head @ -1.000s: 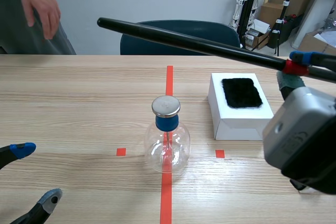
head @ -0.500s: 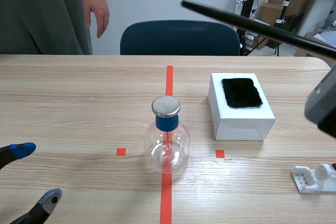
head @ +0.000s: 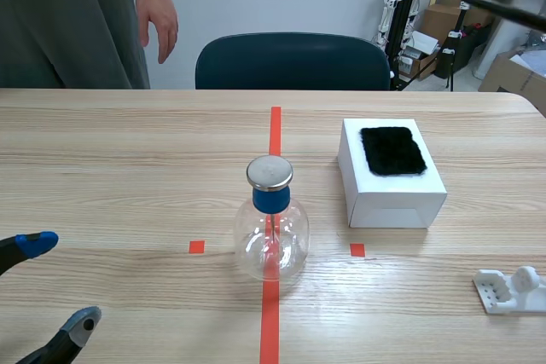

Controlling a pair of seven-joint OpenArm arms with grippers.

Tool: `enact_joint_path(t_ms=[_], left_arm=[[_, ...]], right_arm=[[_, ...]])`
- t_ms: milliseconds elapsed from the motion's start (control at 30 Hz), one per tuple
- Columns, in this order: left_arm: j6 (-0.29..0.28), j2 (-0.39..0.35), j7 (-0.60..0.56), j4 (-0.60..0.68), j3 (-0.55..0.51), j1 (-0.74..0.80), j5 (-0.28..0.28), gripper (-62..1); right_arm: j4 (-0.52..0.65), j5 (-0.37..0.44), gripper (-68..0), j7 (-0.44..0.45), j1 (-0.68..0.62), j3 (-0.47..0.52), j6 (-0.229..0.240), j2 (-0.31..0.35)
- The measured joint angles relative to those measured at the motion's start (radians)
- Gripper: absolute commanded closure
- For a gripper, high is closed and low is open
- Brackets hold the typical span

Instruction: Do the electroscope experiment. rub the rod on the fur

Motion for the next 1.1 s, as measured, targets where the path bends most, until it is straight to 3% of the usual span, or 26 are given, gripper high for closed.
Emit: enact_joint_path(t_ms=[167,367,600,800,933,1100], left_arm=[[0.0,0.0,0.0,0.0,0.0,0.0,0.0,-62.3],[0.0,0.0,0.0,0.0,0.0,0.0,0.0,-62.3],[0.0,0.0,0.0,0.0,0.0,0.0,0.0,-62.3],[0.0,0.0,0.0,0.0,0.0,0.0,0.0,-62.3],[0.0,0.0,0.0,0.0,0.0,0.0,0.0,-62.3],[0.0,0.0,0.0,0.0,0.0,0.0,0.0,-62.3]], right_arm=[[-0.134,-0.08,0.0,0.091,0.078,-0.041,0.0,0.092],[-0.199,-0.179,0.0,0.17,0.183,-0.136,0.011,0.211],[-0.25,-0.188,0.1,0.169,0.332,-0.315,0.01,0.39],[-0.386,-0.2,0.0,0.14,0.47,-0.509,0.01,0.516],[-0.485,-0.215,0.0,0.151,0.542,-0.608,0.006,0.558],[-0.554,-0.229,0.1,0.174,0.577,-0.642,0.005,0.562]])
